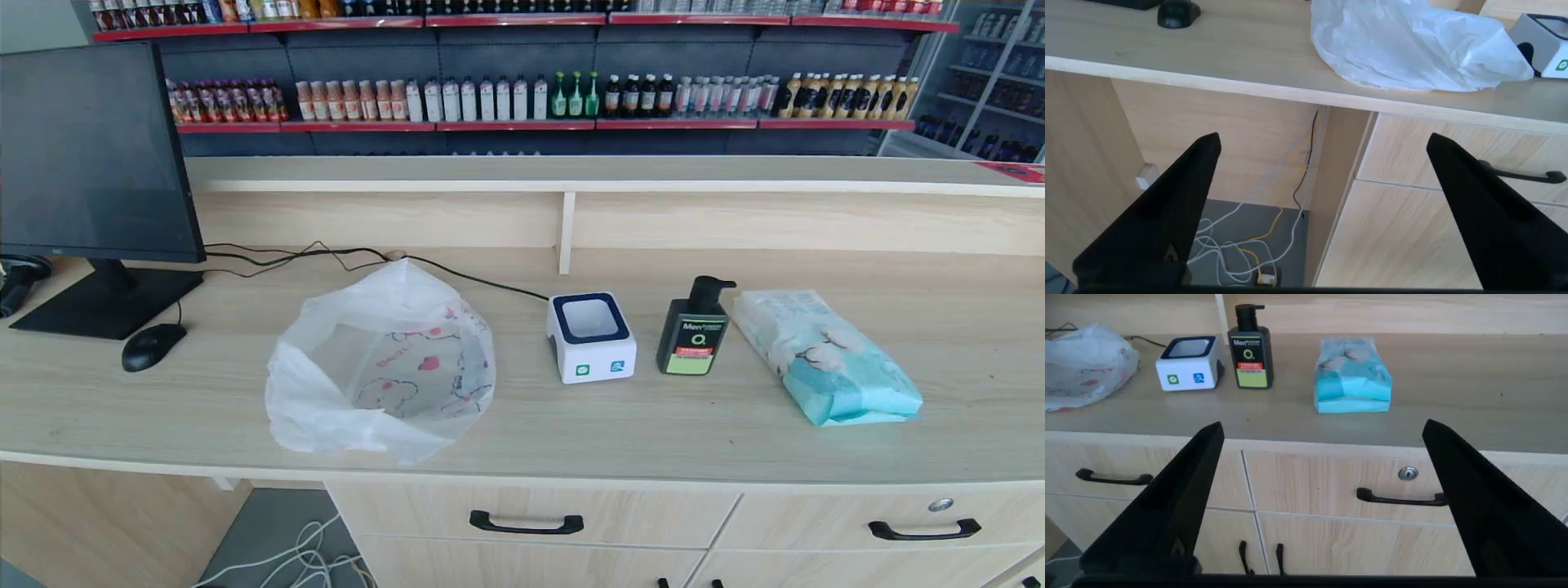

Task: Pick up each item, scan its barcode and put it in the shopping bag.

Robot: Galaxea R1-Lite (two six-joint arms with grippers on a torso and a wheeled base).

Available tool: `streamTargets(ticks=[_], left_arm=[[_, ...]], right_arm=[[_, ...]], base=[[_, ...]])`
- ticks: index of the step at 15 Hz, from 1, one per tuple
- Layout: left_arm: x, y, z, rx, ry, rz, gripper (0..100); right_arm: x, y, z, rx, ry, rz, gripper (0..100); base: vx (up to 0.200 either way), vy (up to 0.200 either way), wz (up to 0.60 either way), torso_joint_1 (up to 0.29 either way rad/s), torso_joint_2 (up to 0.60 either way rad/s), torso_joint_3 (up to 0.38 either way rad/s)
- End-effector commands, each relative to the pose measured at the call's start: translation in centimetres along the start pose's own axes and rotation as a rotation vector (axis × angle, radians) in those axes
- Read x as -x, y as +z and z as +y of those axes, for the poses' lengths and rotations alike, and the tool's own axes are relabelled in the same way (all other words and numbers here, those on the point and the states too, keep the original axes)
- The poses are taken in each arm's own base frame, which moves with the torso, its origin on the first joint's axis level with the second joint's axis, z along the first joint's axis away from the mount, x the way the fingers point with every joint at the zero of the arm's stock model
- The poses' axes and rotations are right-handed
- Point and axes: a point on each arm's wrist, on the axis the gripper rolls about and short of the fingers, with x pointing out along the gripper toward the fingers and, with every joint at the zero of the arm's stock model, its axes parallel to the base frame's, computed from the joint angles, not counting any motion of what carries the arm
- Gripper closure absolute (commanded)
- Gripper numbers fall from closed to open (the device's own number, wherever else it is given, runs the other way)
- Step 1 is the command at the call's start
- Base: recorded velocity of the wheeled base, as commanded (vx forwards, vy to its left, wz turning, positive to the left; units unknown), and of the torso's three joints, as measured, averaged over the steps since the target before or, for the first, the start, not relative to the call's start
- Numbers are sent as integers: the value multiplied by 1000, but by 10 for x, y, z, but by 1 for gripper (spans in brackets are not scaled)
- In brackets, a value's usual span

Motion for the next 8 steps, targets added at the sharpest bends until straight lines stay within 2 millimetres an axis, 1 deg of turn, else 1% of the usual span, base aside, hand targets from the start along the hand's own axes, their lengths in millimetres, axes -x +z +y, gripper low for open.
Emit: streamTargets(ticks=[1, 2, 3, 4, 5, 6, 7, 8], left_arm=[[0, 0, 0, 1, 1, -1, 0], [0, 0, 0, 1, 1, 1, 0], [0, 0, 0, 1, 1, -1, 0], [0, 0, 0, 1, 1, -1, 0], [0, 0, 0, 1, 2, 1, 0], [0, 0, 0, 1, 2, 1, 0], [0, 0, 0, 1, 1, -1, 0], [0, 0, 0, 1, 1, -1, 0]], right_arm=[[0, 19, 0, 0, 33, -32, 0], [-3, 25, 0, -1, 42, -20, 0], [-17, 42, -1, 2, 78, -2, 0], [-28, 48, -1, 12, 99, -1, 0], [-60, 64, 0, 32, 134, -28, 0], [-60, 64, 0, 32, 134, -28, 0], [-124, 78, 3, 36, 134, -83, 0], [-157, 78, 5, 35, 134, -121, 0]], base=[[0, 0, 0, 0, 0, 0], [0, 0, 0, 0, 0, 0], [0, 0, 0, 0, 0, 0], [0, 0, 0, 0, 0, 0], [0, 0, 0, 0, 0, 0], [0, 0, 0, 0, 0, 0], [0, 0, 0, 0, 0, 0], [0, 0, 0, 0, 0, 0]])
